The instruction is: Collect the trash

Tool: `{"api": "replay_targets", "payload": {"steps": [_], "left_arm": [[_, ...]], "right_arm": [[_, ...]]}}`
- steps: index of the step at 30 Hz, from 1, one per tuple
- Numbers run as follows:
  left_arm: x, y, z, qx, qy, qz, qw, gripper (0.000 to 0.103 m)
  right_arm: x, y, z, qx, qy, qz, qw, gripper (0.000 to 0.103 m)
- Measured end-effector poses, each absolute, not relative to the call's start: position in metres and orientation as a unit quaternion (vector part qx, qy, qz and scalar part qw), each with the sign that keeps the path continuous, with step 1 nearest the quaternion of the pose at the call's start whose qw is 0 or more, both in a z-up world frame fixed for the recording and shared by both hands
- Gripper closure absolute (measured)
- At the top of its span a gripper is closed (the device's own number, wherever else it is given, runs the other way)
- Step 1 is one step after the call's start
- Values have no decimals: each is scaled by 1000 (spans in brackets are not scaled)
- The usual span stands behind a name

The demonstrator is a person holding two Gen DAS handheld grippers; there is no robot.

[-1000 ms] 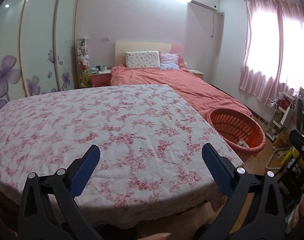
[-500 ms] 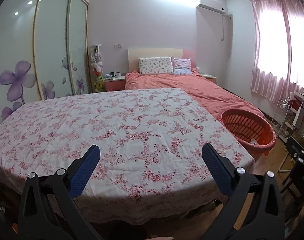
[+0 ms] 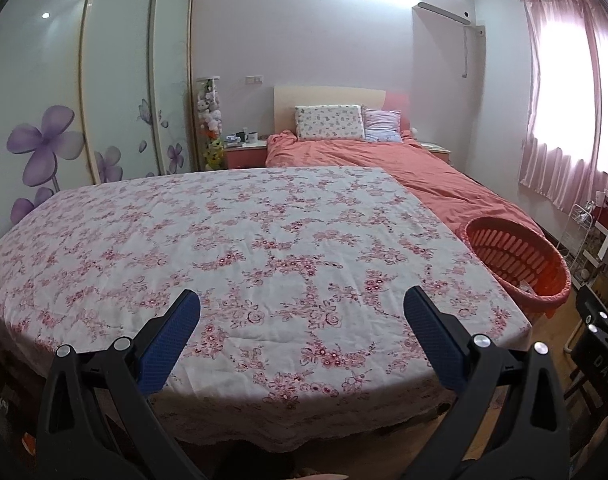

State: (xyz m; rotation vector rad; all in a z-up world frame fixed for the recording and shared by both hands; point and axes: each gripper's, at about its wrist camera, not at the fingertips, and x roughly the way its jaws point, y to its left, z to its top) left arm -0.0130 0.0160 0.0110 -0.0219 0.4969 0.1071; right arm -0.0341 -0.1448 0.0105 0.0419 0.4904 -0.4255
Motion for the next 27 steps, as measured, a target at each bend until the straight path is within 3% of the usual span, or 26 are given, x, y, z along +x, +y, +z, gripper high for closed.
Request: {"api": "replay_targets", "payload": {"steps": [27], "left_arm": [[-7,14,7,-32,267,38,963,3]], "right_arm": [[-24,-148,-3,22,255,-214,943,5]]}}
